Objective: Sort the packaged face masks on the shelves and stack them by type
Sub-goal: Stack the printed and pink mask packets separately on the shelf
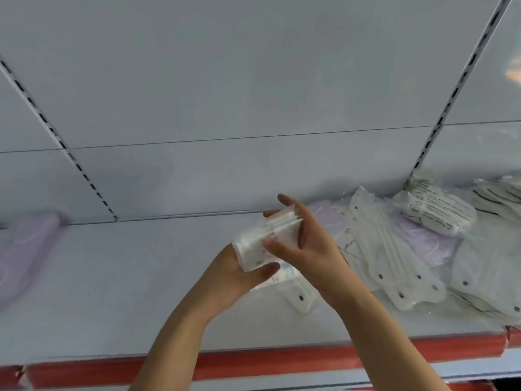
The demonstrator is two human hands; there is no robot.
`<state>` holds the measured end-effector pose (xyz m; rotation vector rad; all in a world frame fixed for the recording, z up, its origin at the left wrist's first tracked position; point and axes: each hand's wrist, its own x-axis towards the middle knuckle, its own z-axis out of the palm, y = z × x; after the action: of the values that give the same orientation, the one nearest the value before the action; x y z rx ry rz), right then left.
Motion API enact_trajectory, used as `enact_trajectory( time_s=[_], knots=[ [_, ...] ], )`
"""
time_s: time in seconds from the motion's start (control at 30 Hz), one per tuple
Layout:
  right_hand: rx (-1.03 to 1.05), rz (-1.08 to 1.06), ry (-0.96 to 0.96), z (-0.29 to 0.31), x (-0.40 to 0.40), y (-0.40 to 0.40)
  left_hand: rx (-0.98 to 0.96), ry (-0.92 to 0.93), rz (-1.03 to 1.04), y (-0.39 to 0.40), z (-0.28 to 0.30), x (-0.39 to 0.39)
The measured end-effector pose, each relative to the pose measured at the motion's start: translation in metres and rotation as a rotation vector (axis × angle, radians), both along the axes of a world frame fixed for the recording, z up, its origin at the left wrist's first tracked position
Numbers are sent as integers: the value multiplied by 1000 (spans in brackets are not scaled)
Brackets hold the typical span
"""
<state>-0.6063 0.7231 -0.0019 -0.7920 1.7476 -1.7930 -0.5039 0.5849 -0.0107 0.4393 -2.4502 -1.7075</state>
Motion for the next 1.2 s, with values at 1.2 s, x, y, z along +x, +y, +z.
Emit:
enact_trajectory(
  time_s=[1.2],
  knots=[
    [306,465,461,83,386,-643,186,424,1175,-581,51,511]
  ],
)
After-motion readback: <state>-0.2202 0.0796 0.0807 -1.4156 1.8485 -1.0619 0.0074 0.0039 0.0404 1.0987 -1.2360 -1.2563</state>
